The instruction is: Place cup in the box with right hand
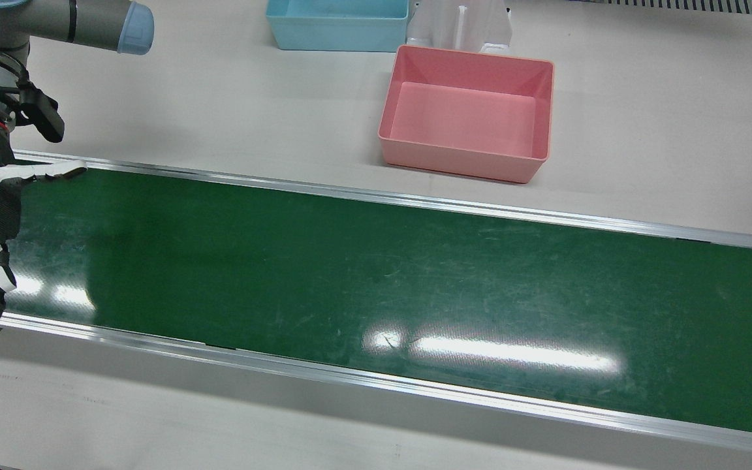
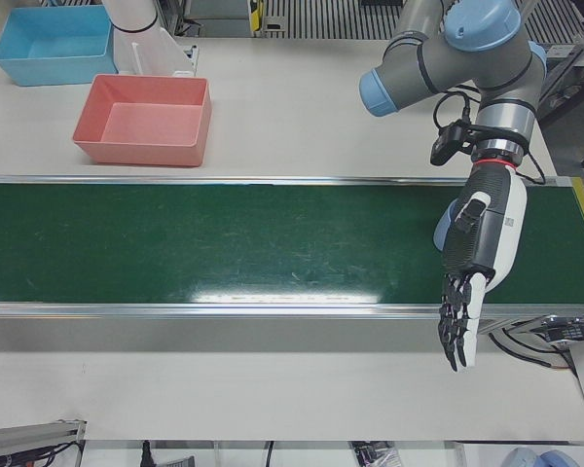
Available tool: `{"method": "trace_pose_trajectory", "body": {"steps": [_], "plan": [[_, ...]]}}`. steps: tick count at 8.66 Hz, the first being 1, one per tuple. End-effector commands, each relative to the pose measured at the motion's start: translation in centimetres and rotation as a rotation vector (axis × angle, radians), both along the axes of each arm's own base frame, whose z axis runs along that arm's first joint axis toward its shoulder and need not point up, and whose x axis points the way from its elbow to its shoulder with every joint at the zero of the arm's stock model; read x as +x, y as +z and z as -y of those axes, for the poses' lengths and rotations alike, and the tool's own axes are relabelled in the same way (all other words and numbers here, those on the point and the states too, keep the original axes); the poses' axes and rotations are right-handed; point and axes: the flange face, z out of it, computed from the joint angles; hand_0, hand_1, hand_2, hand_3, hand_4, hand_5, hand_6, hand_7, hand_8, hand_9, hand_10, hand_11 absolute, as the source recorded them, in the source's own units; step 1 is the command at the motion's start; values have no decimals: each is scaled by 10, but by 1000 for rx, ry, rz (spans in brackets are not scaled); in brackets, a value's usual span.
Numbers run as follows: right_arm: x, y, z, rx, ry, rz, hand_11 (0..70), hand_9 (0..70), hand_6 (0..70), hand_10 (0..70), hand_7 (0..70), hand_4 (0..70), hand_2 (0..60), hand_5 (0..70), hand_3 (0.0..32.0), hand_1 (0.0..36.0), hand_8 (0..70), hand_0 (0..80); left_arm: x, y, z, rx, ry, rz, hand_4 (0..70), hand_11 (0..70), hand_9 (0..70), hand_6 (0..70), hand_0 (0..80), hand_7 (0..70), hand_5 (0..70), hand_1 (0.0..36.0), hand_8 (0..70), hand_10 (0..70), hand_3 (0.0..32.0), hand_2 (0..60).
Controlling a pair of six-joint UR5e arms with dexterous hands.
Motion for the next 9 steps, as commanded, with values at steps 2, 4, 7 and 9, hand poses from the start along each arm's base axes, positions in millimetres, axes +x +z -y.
{"method": "trace_pose_trajectory", "body": {"steps": [2, 4, 7, 9], "plan": [[0, -1, -1, -5, 0, -3, 5, 14, 31, 0, 33, 109, 0, 72, 0, 179, 0, 637, 0, 1, 0, -2, -1, 0, 0, 0, 0, 0, 0, 0, 0, 0, 0, 0, 0, 0], [0, 1, -1, -9, 1, -6, 12, 14, 29, 0, 17, 111, 0, 75, 0, 184, 0, 652, 0, 0, 0, 0, -1, 0, 0, 0, 0, 0, 0, 0, 0, 0, 0, 0, 0, 0], [0, 1, -1, -13, 1, -8, 15, 38, 46, 0, 108, 127, 0, 74, 0, 183, 9, 637, 0, 0, 0, 0, -1, 0, 0, 0, 0, 0, 0, 0, 0, 0, 0, 0, 0, 0], [0, -1, 1, -9, 2, -6, 21, 63, 51, 0, 130, 121, 0, 75, 0, 176, 23, 635, 0, 0, 0, 0, -1, 0, 0, 0, 0, 0, 0, 0, 0, 0, 0, 0, 0, 0]]}}
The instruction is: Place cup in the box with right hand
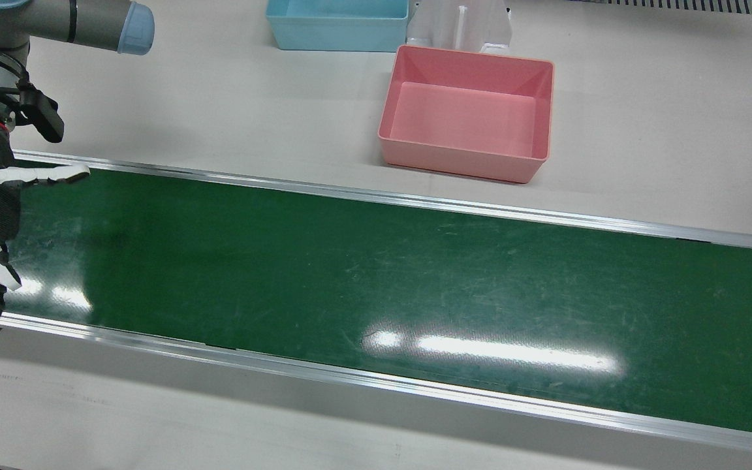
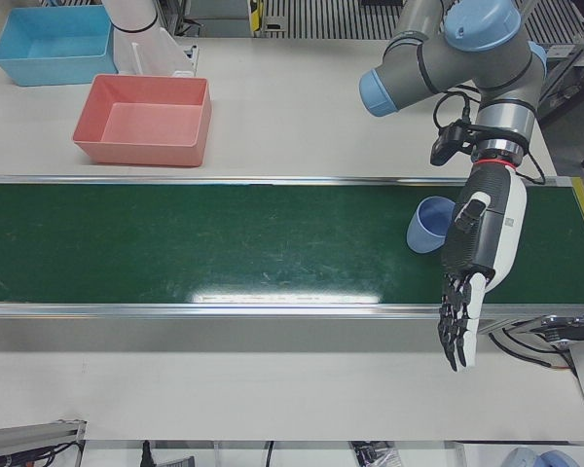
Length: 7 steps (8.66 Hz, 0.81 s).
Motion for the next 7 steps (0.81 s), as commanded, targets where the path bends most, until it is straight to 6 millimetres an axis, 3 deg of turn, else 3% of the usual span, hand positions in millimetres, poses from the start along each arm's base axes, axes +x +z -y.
{"method": "trace_pose_trajectory", "body": {"steps": [1, 2, 3, 4, 5, 6, 7], "plan": [[-1, -1, 2, 1, 1, 1, 28, 74, 60, 1, 175, 89, 56, 76, 0, 218, 27, 614, 0, 0, 0, 0, 0, 0, 0, 0, 0, 0, 0, 0, 0, 0, 0, 0, 0, 0], [-1, 0, 2, -2, 2, 1, 50, 79, 67, 19, 209, 266, 91, 70, 0, 242, 28, 632, 0, 0, 0, 0, 0, 0, 0, 0, 0, 0, 0, 0, 0, 0, 0, 0, 0, 0], [-2, -2, 4, 2, 2, 5, 54, 85, 71, 24, 229, 374, 89, 62, 0, 229, 29, 627, 1, 0, 0, 0, 1, 0, 0, 0, 0, 0, 0, 0, 0, 0, 0, 0, 0, 0], [-3, -3, 4, 3, 0, 5, 68, 126, 79, 36, 263, 419, 169, 56, 0, 248, 55, 573, 0, 0, 0, 0, 0, 0, 0, 0, 0, 0, 0, 0, 0, 0, 0, 0, 0, 0], [-2, -2, 4, 0, 0, 4, 97, 204, 97, 58, 341, 461, 240, 56, 0, 241, 104, 550, 0, 0, 0, 0, 0, 0, 0, 0, 0, 0, 0, 0, 0, 0, 0, 0, 0, 0], [-2, -3, 4, 2, 3, 5, 104, 221, 101, 63, 355, 478, 232, 58, 0, 233, 114, 555, 0, 0, 0, 0, 0, 0, 0, 0, 0, 0, 0, 0, 0, 0, 0, 0, 0, 0], [-3, -3, 4, 3, -1, 5, 102, 219, 102, 61, 365, 512, 122, 58, 0, 194, 112, 578, 1, 0, 0, 0, 1, 0, 0, 0, 0, 0, 0, 0, 0, 0, 0, 0, 0, 0]]}}
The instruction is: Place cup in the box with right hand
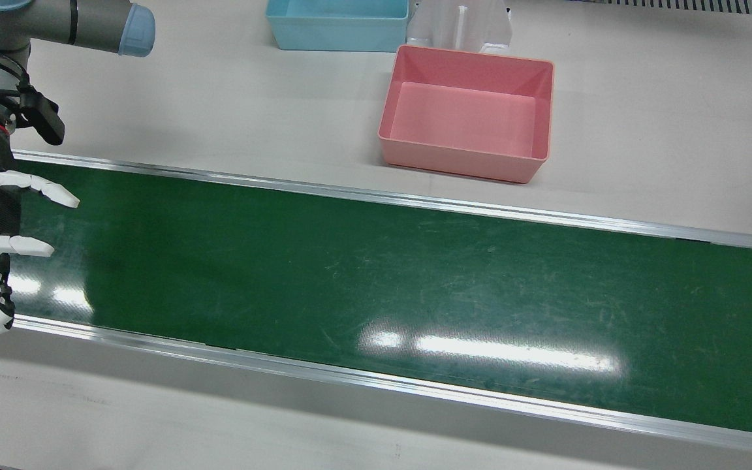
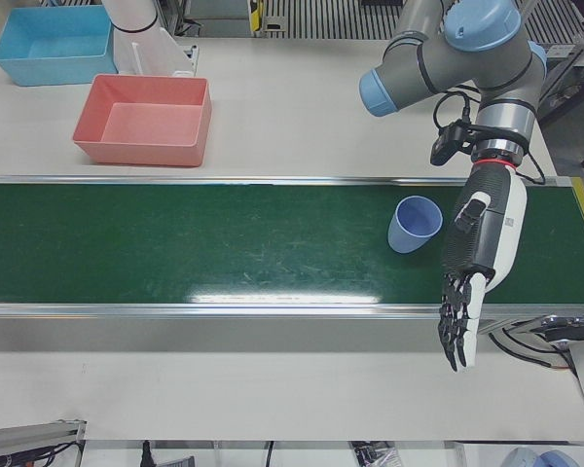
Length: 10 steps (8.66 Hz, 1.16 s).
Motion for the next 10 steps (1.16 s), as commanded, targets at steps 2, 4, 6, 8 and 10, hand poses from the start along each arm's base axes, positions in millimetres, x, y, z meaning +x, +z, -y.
{"method": "trace_pose_trajectory", "body": {"steps": [2, 4, 6, 8, 10], "plan": [[-2, 0, 0, -1, -3, 0, 91, 191, 98, 50, 347, 346, 163, 67, 0, 227, 94, 575, 1, 1, 0, -2, 1, 0, 0, 0, 0, 0, 0, 0, 0, 0, 0, 0, 0, 0], [-1, -1, -1, -1, -3, 0, 69, 129, 76, 33, 239, 247, 235, 68, 0, 257, 61, 563, 0, 0, 0, 0, 0, 0, 0, 0, 0, 0, 0, 0, 0, 0, 0, 0, 0, 0], [-3, -1, -1, 0, -6, 1, 46, 66, 50, 16, 112, 203, 161, 68, 0, 248, 28, 578, 0, 0, 0, 0, 0, 0, 0, 0, 0, 0, 0, 0, 0, 0, 0, 0, 0, 0], [-7, -1, -2, -1, -10, 0, 49, 63, 49, 18, 108, 207, 162, 68, 0, 248, 27, 581, 0, 0, 0, 0, 0, 0, 0, 0, 0, 0, 0, 0, 0, 0, 0, 0, 0, 0], [-9, -1, -2, -3, -16, 2, 108, 245, 109, 62, 387, 300, 155, 72, 0, 232, 128, 573, 0, 1, 0, -2, 0, 0, 0, 0, 0, 0, 0, 0, 0, 0, 0, 0, 0, 0]]}}
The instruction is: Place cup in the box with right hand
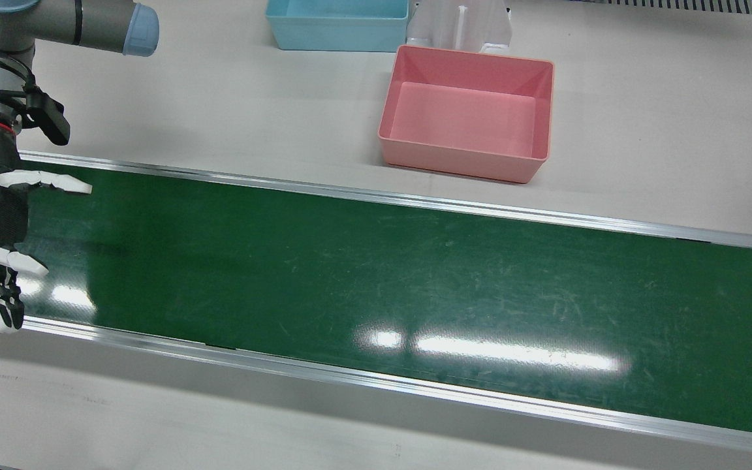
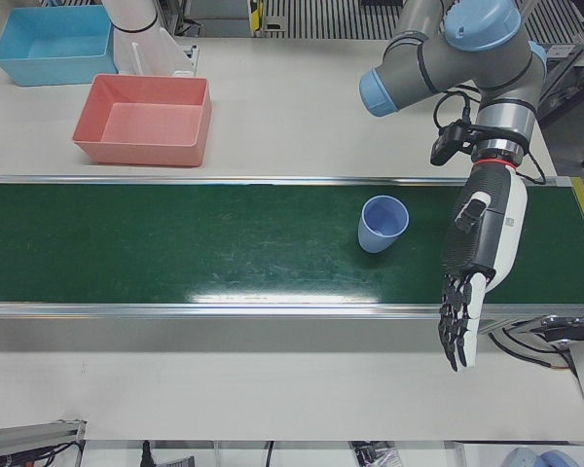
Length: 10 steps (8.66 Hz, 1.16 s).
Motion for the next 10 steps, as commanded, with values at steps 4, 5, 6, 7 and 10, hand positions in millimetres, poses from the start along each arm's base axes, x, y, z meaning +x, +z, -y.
{"method": "trace_pose_trajectory", "body": {"steps": [4, 5, 6, 7, 10], "plan": [[-4, -1, -1, -2, -10, 10, 229, 563, 212, 148, 700, 330, 302, 93, 0, 258, 334, 548, 1, 0, 0, 0, 1, 0, 0, 0, 0, 0, 0, 0, 0, 0, 0, 0, 0, 0], [-4, -1, -1, -5, -12, 15, 247, 588, 219, 160, 700, 325, 304, 98, 0, 263, 355, 556, 1, 1, 0, -1, 1, 0, 0, 0, 0, 0, 0, 0, 0, 0, 0, 0, 0, 0], [-4, -1, -1, -2, -12, 17, 245, 580, 214, 159, 700, 317, 299, 99, 0, 265, 350, 557, 0, 1, 0, -1, 0, 0, 0, 0, 0, 0, 0, 0, 0, 0, 0, 0, 0, 0], [-4, -1, -1, -2, -10, 17, 242, 572, 209, 156, 700, 309, 296, 99, 0, 267, 345, 558, 0, 1, 0, -1, 0, 0, 0, 0, 0, 0, 0, 0, 0, 0, 0, 0, 0, 0], [0, -2, -1, -2, -5, 22, 225, 530, 192, 144, 700, 291, 278, 97, 0, 267, 317, 560, 1, 1, 0, -1, 1, 0, 0, 0, 0, 0, 0, 0, 0, 0, 0, 0, 0, 0]]}}
